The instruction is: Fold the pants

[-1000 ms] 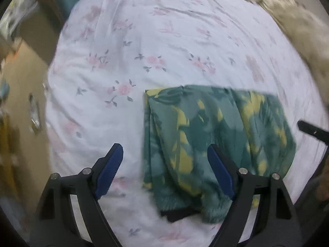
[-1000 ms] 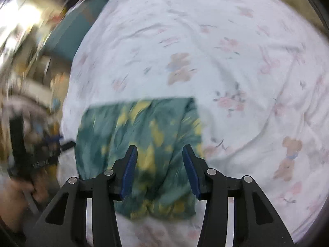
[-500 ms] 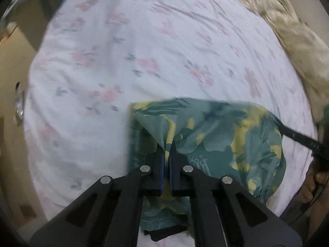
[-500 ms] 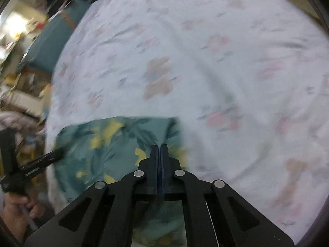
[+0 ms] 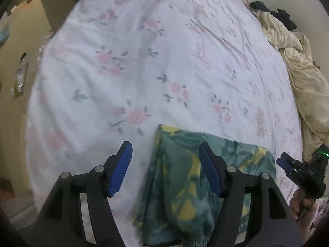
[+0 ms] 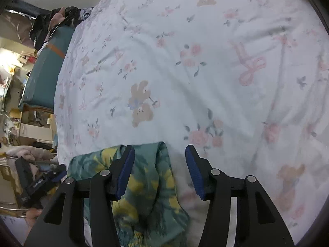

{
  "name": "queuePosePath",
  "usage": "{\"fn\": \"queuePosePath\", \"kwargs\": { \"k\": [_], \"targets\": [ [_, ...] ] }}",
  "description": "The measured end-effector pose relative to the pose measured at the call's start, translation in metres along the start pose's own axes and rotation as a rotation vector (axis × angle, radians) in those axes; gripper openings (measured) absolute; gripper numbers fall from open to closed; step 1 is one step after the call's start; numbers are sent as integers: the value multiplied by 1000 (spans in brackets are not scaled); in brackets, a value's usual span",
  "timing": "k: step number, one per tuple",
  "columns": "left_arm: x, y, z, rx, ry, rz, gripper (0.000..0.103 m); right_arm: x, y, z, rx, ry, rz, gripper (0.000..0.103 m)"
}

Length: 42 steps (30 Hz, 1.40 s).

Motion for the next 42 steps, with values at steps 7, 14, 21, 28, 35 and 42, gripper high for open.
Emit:
{"fn": "queuePosePath", "kwargs": {
  "k": [7, 14, 21, 28, 35, 42],
  "targets": [
    [33, -8, 1, 57, 69, -39, 4, 40, 19, -2, -91, 82, 6, 5],
    [12, -8, 7, 129, -24, 34, 5, 14, 20, 10, -171, -127, -209, 2],
    [-20, -26, -6, 206, -181, 185, 50, -8, 23, 5, -153, -144, -66, 4],
    [12, -83, -79, 453, 73, 15, 50, -2, 114, -63, -557, -80, -54, 5],
    [11, -52, -104, 397, 186, 220, 55, 13, 61, -77, -520, 32, -338, 6],
    [-24, -74, -120, 409, 95, 119, 66, -29, 93, -104, -517, -69, -62, 6]
  ]
}}
Point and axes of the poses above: each gripper's, at about its wrist camera, not at the fingertips, and x roughly the way its jaws point, y to its left, z to its top, the point moved 2 cm from there along x, roughly the way its jaws point, and after that the axes turned 14 degrees about -z, right-handed, at the moved point
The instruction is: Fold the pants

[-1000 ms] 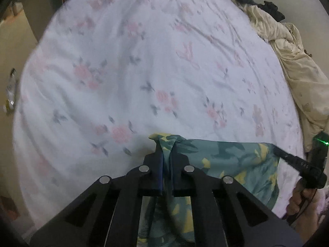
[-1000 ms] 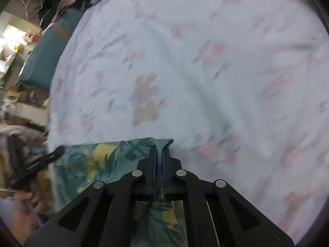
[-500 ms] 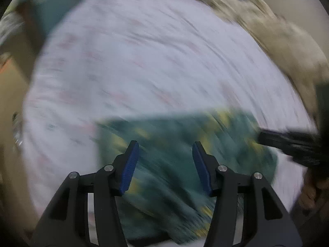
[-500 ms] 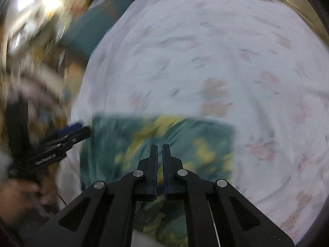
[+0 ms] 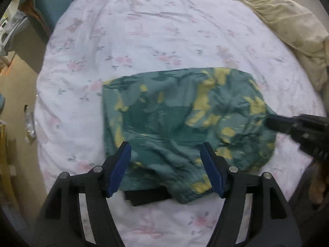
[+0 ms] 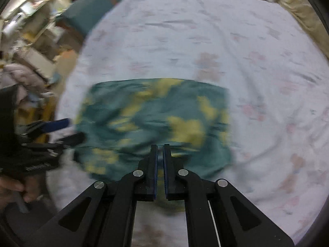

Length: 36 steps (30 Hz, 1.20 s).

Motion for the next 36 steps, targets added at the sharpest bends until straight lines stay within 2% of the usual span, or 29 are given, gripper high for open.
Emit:
{"fn": "queuePosePath", "kwargs": {
  "k": [3, 5, 6, 7, 10, 12, 15, 17, 19, 20, 21, 24, 27, 32, 36],
  "targets": [
    [27, -8, -3, 23, 84, 13, 66, 18, 22, -13, -70, 68, -10, 6],
    [48, -3, -13, -6, 158, 10, 69, 49, 26, -26, -108, 214, -42, 7],
    [52, 1, -16, -36, 160, -6, 70, 55, 23, -29, -109, 240, -44, 6],
    [51, 2, -15, -52, 149, -1, 75, 55, 22, -29, -102, 235, -39, 6],
    [37, 1, -7, -51, 116, 13, 75, 40, 14, -21, -74, 217, 10, 8],
    [20, 1, 2, -47, 63, 29, 75, 24, -1, -15, -46, 187, 55, 10],
    [-8, 9, 23, -63, -28, 36, 86, -2, -22, 4, 35, 87, 119, 10],
    [-21, 20, 42, -88, -82, 56, 88, -14, -38, 20, 104, 26, 136, 12],
    [-29, 37, 61, -123, -101, 85, 88, -21, -65, 31, 184, -21, 124, 33],
    [-30, 47, 70, -141, -104, 89, 88, -19, -67, 34, 227, -40, 111, 57],
    [-32, 57, 78, -161, -114, 90, 88, -16, -76, 42, 258, -51, 105, 60],
    [-32, 83, 98, -193, -135, 125, 88, -6, -96, 54, 334, -18, 97, 60],
    [-29, 102, 100, -220, -149, 140, 88, 6, -112, 64, 370, 2, 64, 60],
    [-15, 118, 96, -268, -151, 72, 88, 25, -142, 70, 423, 28, 61, 60],
    [8, 115, 97, -245, -80, 42, 88, 46, -140, 76, 395, 70, 53, 60]
  ]
}}
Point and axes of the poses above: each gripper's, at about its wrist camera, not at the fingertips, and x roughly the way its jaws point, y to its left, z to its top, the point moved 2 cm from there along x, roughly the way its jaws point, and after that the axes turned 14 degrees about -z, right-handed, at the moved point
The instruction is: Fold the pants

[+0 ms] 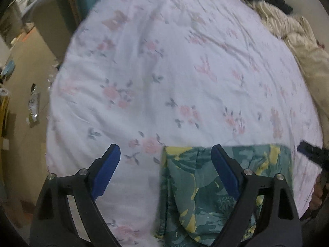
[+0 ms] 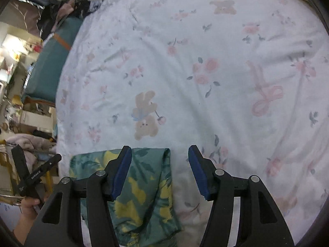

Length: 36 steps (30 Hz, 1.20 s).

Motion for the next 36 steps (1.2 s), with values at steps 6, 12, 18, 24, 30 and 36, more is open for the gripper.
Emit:
{"fn": "queuePosePath", "kwargs": {
  "k": [6, 12, 18, 24, 30, 36],
  "targets": [
    [27, -2, -4, 22, 69, -18, 82, 34, 16, -4, -88, 76, -22, 60],
    [41, -4, 2, 49, 110, -128, 4, 41, 28, -7, -165, 66, -10, 12],
    [3, -24, 22, 151, -35, -140, 2, 5, 43, 3, -228, -90, 14, 7],
    [-17, -38, 19, 279, -139, -114, 2, -14, 53, 0, -308, -234, -45, 7],
    [-38, -55, -3, 461, -110, -79, 2, -45, 48, -21, -389, -264, -13, 6],
    [-68, -74, -44, 582, -89, -76, 2, -70, 41, -61, -459, -253, -53, 5]
  ]
}}
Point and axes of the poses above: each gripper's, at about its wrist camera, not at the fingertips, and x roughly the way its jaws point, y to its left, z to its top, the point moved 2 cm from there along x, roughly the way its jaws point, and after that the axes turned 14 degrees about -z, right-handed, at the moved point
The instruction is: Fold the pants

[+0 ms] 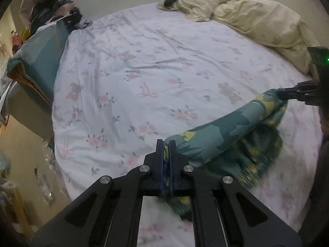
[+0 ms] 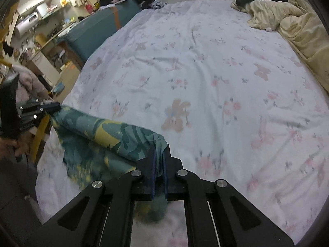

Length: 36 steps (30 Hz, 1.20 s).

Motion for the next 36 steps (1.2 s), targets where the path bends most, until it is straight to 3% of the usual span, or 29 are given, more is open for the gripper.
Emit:
{"fn": "queuePosePath", "kwargs": {
  "k": [7, 12, 15, 16, 17, 19, 20, 22, 25, 28, 34, 36],
  "targets": [
    [6, -43, -45, 141, 167, 32, 3, -14, 27, -50, -131, 103, -62, 4],
    [41, -45, -80, 131, 329, 60, 5, 9, 57, -86, -257, 247, -102, 3],
    [47, -39, -90, 70, 383, 33, 8, 13, 64, -92, -266, 251, -136, 5],
    [43, -37, -91, 40, 392, 25, 18, 10, 63, -90, -257, 249, -138, 8],
    [39, -33, -93, 5, 400, 33, 37, 6, 59, -89, -233, 254, -137, 12],
    [23, -23, -94, -87, 372, 33, 55, 2, 51, -92, -187, 284, -122, 22],
    [14, -17, -92, -132, 356, 22, 56, -2, 44, -93, -154, 301, -114, 28],
    [-3, -3, -85, -224, 281, 35, 56, -13, 37, -89, -119, 266, -123, 28],
    [-22, 17, -69, -350, 120, 85, 55, -38, 28, -68, -12, 123, -96, 29],
    [-15, 13, -52, -371, 29, 28, 53, -47, 28, -48, 69, 23, -53, 30],
    [47, -33, -41, -255, 129, -58, 51, 0, 74, -38, -25, 102, 7, 30],
    [66, -40, -48, -246, 201, -62, 51, 19, 89, -46, -100, 163, -21, 29]
  ]
}}
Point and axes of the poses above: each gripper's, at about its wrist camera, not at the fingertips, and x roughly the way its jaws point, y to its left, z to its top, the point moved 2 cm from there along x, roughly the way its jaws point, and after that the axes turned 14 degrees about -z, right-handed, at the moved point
